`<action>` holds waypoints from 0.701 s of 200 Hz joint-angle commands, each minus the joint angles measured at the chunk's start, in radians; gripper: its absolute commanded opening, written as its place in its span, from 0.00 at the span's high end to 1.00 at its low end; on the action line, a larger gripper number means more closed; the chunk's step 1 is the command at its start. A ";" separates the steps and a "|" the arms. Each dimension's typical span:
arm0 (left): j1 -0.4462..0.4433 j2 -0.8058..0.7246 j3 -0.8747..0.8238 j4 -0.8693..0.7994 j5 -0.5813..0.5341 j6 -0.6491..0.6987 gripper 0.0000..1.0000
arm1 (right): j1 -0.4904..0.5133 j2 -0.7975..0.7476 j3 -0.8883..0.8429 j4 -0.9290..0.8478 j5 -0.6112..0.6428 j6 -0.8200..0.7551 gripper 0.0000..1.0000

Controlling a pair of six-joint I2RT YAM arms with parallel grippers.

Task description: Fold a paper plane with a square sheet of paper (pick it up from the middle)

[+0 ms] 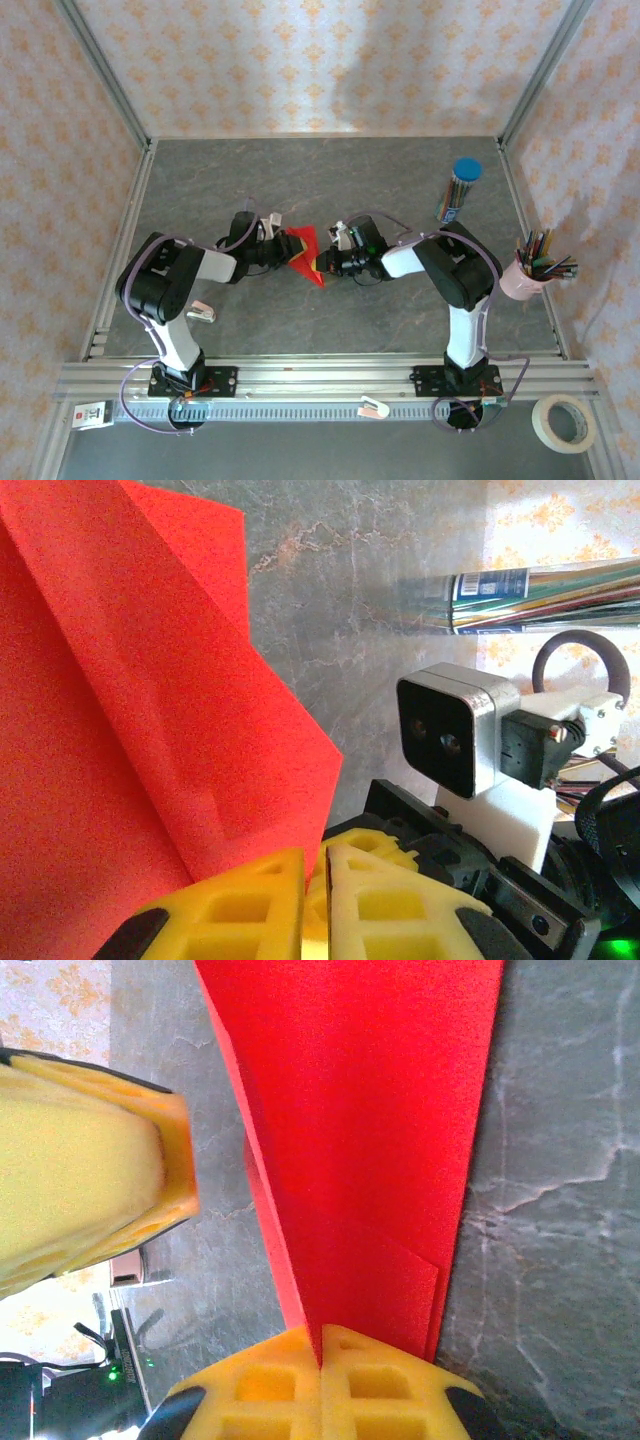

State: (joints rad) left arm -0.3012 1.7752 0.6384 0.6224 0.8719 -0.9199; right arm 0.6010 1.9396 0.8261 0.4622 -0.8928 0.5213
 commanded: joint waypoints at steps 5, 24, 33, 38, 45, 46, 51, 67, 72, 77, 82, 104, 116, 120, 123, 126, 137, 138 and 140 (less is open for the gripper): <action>-0.010 0.043 0.046 0.078 0.031 -0.014 0.88 | 0.002 0.022 -0.016 -0.017 -0.011 0.010 0.96; -0.012 0.057 0.050 0.096 0.032 -0.022 0.88 | 0.002 0.022 -0.013 -0.022 -0.011 0.010 0.96; -0.013 0.063 0.053 0.100 0.035 -0.025 0.88 | 0.002 0.024 -0.013 -0.025 -0.011 0.009 0.96; -0.013 0.067 0.057 0.100 0.036 -0.024 0.88 | 0.002 0.025 -0.012 -0.025 -0.011 0.008 0.96; -0.013 0.070 0.059 0.099 0.036 -0.024 0.88 | 0.002 0.024 -0.011 -0.026 -0.011 0.008 0.96; -0.013 0.071 0.059 0.098 0.036 -0.024 0.88 | 0.002 0.024 -0.010 -0.027 -0.011 0.008 0.96; -0.013 0.074 0.063 0.095 0.034 -0.021 0.88 | 0.001 0.026 -0.010 -0.029 -0.009 0.009 0.96; -0.015 0.085 0.069 0.079 0.031 -0.015 0.89 | 0.000 0.024 -0.010 -0.030 -0.009 0.008 0.95; -0.016 0.089 0.070 0.074 0.030 -0.014 0.89 | 0.001 0.023 -0.010 -0.030 -0.009 0.009 0.95; -0.015 0.092 0.073 0.072 0.027 -0.013 0.90 | 0.001 0.021 -0.010 -0.032 -0.009 0.008 0.95; -0.017 0.095 0.072 0.069 0.026 -0.014 0.90 | 0.000 0.021 -0.010 -0.032 -0.009 0.009 0.95; -0.017 0.102 0.083 0.045 0.012 -0.010 0.90 | -0.001 0.010 -0.010 -0.045 -0.012 0.006 0.92; -0.019 0.102 0.089 0.025 0.005 -0.004 0.90 | -0.001 -0.003 -0.015 -0.042 -0.022 0.004 0.89; -0.020 0.102 0.092 0.017 0.003 -0.001 0.90 | -0.001 -0.008 -0.016 -0.046 -0.026 0.003 0.88; -0.021 0.103 0.096 0.008 0.000 0.004 0.90 | -0.001 -0.011 -0.015 -0.050 -0.027 -0.001 0.87; -0.021 0.104 0.098 0.001 -0.002 0.006 0.90 | -0.001 -0.015 -0.015 -0.054 -0.027 -0.002 0.87; -0.023 0.104 0.104 -0.018 -0.008 0.014 0.90 | -0.001 -0.027 -0.015 -0.072 -0.026 -0.010 0.85; -0.023 0.105 0.105 -0.019 -0.008 0.014 0.90 | -0.001 -0.028 -0.015 -0.074 -0.026 -0.011 0.85; -0.023 0.105 0.105 -0.019 -0.009 0.015 0.90 | -0.001 -0.029 -0.015 -0.076 -0.026 -0.012 0.84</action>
State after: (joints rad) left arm -0.3126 1.8698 0.7082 0.6399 0.8806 -0.9405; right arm 0.5991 1.9350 0.8265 0.4644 -0.9138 0.5232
